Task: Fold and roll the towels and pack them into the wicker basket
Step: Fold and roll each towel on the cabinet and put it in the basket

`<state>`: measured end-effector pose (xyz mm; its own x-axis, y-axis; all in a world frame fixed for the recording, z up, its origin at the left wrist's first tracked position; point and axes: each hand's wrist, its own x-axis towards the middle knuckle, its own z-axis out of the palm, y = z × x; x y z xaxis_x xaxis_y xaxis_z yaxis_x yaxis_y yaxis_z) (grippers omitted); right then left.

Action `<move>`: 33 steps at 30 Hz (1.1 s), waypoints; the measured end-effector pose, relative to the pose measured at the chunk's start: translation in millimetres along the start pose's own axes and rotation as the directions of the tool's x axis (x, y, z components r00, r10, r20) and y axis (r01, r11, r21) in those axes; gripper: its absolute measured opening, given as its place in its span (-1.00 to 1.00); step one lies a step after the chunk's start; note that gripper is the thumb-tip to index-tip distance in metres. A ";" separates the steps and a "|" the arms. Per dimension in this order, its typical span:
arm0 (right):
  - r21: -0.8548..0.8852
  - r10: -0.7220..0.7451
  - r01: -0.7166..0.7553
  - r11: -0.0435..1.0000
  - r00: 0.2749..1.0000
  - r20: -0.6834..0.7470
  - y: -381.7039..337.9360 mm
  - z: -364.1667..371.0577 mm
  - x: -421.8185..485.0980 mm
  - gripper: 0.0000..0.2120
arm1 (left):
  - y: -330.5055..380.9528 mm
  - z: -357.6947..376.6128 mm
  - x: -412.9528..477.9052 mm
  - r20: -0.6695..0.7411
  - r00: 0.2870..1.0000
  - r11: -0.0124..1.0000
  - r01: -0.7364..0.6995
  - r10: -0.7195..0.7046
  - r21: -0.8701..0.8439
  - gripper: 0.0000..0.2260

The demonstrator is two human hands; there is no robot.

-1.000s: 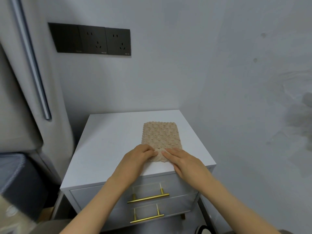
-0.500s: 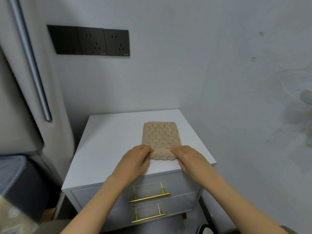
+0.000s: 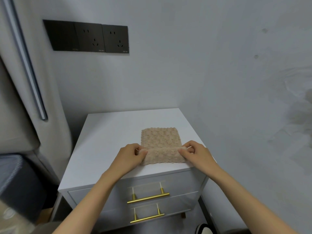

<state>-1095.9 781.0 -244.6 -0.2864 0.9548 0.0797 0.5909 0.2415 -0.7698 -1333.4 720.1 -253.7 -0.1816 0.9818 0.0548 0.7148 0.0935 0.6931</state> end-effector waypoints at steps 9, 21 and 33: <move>-0.426 -0.319 0.200 0.882 0.920 -0.227 -5.2 15.5 -1.2 -0.83 | 7.6 8.0 -2.4 -0.175 0.983 0.988 -0.033 0.060 0.153 -0.86; -0.625 -0.684 0.550 0.554 0.728 0.035 1.8 38.0 -7.6 -0.51 | 4.7 20.1 -10.0 -0.050 0.812 0.752 -0.513 0.581 0.414 -0.77; -0.583 -0.553 0.516 0.627 0.823 0.133 13.2 16.2 -6.6 -0.51 | -4.8 13.7 -6.2 -0.036 0.859 0.820 -0.475 0.511 0.320 -0.72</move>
<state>-1098.4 775.0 -265.5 -0.6626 0.6287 0.4070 0.6628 0.7453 -0.0723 -1326.4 715.8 -267.3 0.1854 0.8849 0.4272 0.8883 -0.3368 0.3122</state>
